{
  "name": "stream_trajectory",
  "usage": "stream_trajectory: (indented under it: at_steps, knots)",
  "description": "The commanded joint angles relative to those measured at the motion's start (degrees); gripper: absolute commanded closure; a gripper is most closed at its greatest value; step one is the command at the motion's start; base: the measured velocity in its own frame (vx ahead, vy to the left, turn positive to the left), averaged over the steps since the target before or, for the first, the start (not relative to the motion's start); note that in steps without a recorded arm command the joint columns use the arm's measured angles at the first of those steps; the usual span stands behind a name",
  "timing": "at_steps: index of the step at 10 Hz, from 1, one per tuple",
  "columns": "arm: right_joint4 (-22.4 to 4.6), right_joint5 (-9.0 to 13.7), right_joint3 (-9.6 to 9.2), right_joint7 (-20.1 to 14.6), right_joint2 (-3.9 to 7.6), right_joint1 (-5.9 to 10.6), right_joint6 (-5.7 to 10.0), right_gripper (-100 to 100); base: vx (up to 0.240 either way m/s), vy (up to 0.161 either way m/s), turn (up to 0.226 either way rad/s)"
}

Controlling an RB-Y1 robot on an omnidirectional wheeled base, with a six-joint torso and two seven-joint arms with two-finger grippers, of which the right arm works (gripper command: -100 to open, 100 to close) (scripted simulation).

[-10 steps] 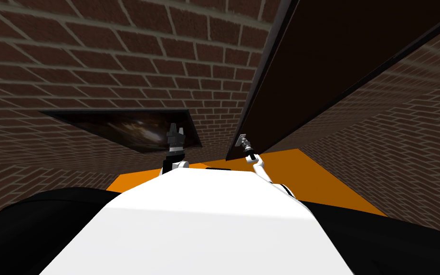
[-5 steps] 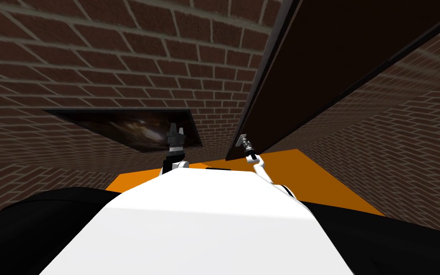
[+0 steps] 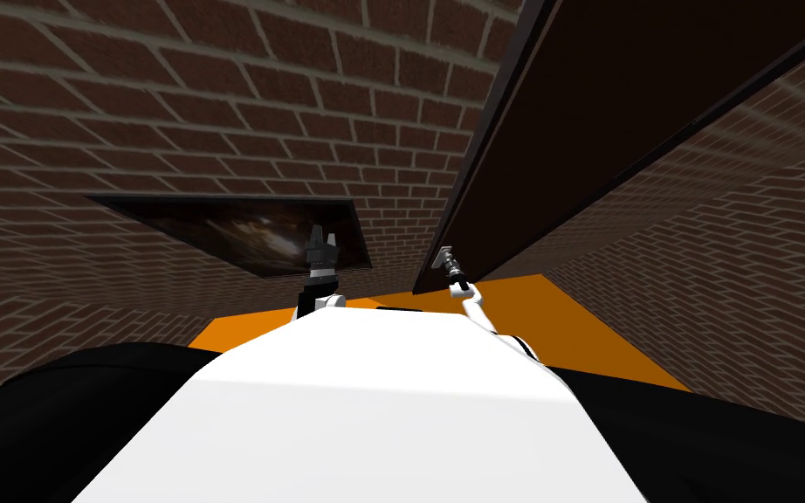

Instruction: Pull the door open

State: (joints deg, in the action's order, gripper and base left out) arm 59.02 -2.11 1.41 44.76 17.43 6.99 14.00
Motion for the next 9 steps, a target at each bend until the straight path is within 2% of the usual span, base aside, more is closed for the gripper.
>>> stream_trajectory:
  at_steps: [1, 7, 8, 9]
  knots:
    - [0.0, 0.6, 1.66, -0.1, 1.22, -0.38, -0.55, 100, 0.0, 0.0, 0.0]
    - [0.0, 0.6, 1.66, -0.1, 1.22, -0.38, -0.55, 100, -0.001, 0.003, 0.001]
    - [1.4, 1.3, -0.3, -2.1, 0.18, -0.76, -0.6, 100, -0.04, -0.016, 0.18]
    - [1.4, 1.9, -0.39, -3.2, 0.2, -0.71, -0.47, 100, -0.075, -0.064, 0.192]
